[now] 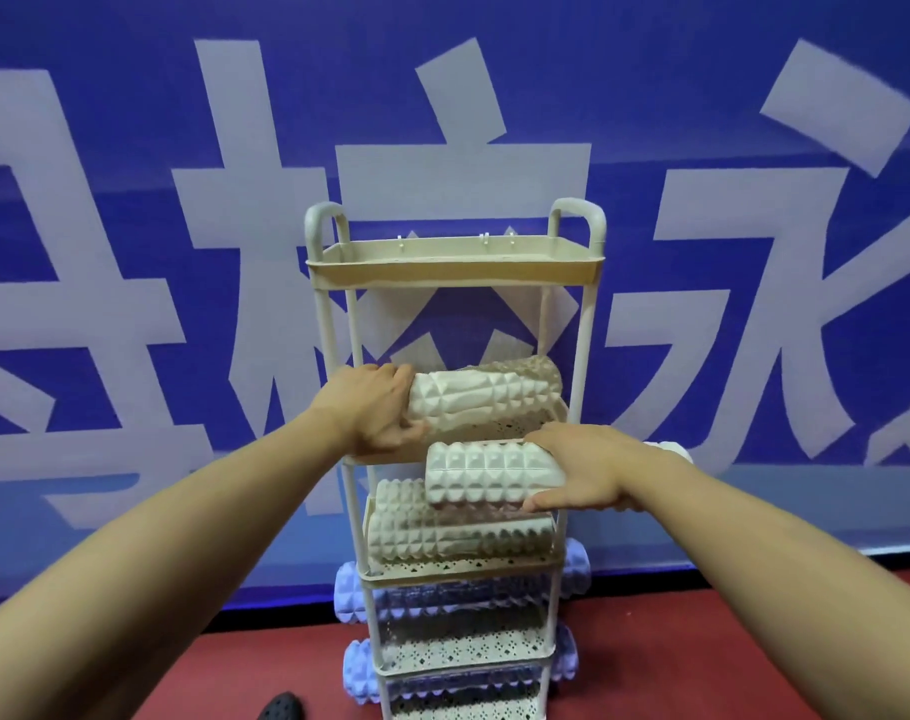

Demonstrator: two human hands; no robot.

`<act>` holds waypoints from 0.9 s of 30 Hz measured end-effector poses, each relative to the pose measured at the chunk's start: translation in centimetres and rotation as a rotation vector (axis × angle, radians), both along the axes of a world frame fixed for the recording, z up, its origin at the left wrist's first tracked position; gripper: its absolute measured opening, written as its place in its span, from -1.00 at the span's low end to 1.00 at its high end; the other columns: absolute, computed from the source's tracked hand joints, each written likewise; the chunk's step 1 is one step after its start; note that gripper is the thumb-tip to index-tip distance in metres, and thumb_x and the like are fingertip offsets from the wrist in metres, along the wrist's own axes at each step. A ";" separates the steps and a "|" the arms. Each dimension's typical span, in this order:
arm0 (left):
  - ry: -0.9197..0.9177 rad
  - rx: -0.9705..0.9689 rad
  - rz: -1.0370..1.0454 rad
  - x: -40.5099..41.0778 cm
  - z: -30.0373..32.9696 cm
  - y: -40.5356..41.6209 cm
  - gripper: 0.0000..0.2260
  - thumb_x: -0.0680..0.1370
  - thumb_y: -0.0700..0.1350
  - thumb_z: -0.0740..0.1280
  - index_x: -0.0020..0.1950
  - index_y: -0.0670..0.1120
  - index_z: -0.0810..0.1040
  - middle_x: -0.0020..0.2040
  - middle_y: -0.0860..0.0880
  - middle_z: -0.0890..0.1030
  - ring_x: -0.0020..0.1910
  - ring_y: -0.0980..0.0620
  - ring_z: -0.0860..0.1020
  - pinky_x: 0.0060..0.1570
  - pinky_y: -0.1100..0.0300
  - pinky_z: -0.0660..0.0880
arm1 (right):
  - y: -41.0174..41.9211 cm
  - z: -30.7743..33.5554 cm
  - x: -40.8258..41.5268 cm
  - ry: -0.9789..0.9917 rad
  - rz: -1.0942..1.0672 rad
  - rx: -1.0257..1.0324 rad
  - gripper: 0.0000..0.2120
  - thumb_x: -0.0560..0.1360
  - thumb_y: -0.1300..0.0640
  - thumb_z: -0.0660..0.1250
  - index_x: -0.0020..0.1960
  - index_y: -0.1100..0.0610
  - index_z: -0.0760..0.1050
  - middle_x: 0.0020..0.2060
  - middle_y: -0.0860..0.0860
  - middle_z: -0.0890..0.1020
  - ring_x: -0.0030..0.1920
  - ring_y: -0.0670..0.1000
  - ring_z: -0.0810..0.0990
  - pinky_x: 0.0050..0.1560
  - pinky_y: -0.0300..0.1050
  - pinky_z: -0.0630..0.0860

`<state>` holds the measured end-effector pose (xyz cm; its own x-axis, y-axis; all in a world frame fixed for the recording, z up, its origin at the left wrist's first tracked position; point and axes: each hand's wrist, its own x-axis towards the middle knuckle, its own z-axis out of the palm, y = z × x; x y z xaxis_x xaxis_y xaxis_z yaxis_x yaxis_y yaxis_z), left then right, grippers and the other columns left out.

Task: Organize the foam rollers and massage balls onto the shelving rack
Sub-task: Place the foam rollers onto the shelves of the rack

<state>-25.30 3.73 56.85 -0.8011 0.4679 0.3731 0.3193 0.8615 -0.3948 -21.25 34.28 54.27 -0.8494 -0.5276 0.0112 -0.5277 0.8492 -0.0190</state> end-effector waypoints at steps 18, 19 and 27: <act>-0.448 0.116 0.165 -9.1 -2.4 2.5 -0.23 0.57 0.21 0.25 0.62 -0.05 -0.06 0.61 -0.08 0.08 0.57 -0.16 0.09 0.54 -0.03 -0.02 | 0.0 -0.3 -2.2 0.016 0.047 0.061 -0.45 0.35 -0.52 0.27 0.03 -0.08 0.39 -0.07 -0.15 0.49 -0.13 -0.02 0.50 -0.22 -0.08 0.37; -0.466 0.126 0.174 -9.2 -2.8 2.3 -0.24 0.59 0.21 0.24 0.63 -0.02 -0.09 0.62 -0.06 0.06 0.57 -0.14 0.07 0.55 -0.05 -0.06 | 0.0 -0.2 -2.2 0.022 0.051 0.066 -0.45 0.36 -0.52 0.27 0.02 -0.08 0.39 -0.07 -0.14 0.49 -0.13 -0.03 0.50 -0.22 -0.08 0.36; -0.470 0.225 0.259 -9.2 -2.8 2.2 -0.42 0.70 0.11 0.06 0.61 0.19 -0.23 0.62 0.00 -0.29 0.61 -0.11 -0.19 0.55 -0.17 -0.12 | 0.3 0.4 -2.1 0.095 0.070 0.065 -0.37 0.36 -0.53 0.24 0.21 -0.11 0.38 0.04 -0.16 0.50 0.02 -0.04 0.50 -0.13 -0.06 0.42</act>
